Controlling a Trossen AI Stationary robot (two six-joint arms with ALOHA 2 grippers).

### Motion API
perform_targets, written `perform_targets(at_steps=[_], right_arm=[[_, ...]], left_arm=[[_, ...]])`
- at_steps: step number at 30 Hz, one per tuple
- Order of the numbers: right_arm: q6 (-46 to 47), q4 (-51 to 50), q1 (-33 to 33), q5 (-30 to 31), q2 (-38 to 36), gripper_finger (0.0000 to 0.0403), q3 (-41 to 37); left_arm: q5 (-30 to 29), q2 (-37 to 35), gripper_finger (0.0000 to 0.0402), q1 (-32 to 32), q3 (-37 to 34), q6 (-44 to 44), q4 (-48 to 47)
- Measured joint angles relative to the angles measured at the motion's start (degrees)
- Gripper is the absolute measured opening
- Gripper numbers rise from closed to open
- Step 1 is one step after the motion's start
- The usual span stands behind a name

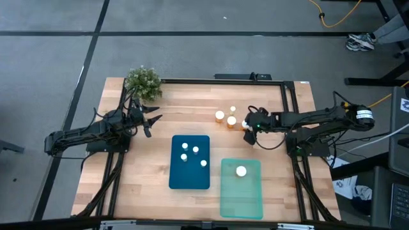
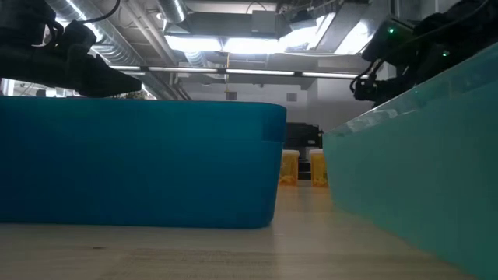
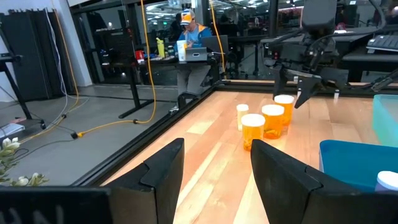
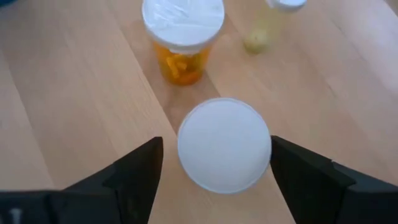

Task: Pick and place medicine bottles into bin by pill shape (circle, oval)
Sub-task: Put the right orange pill bottle into the light blue bin

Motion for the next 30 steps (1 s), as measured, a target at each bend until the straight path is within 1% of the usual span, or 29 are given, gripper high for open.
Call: perform_targets(at_steps=[3,9,15,23,30], right_arm=[[0.22,-0.19,0.0,0.29,0.0,0.0285,0.0],[1.79,-0.26,0.0,0.26,0.0,0.0258,0.0],[1.95,-0.26,-0.01,1.7,0.0,0.024,0.0],[3.38,-0.26,-0.01,1.86,0.0,0.0213,0.0],[3.0,-1.02,0.0,2.34,-0.02,0.0208,0.52]], left_arm=[[0.0,0.01,0.0177,0.0,0.0,0.0,0.0],[0.0,0.01,0.0177,0.0,0.0,0.0,0.01],[0.0,0.02,0.0177,0.0,0.0,0.0,0.0],[0.0,0.02,0.0177,-0.02,0.0,0.0,0.0],[0.0,0.0,0.0177,-0.02,0.0,0.0,0.0]])
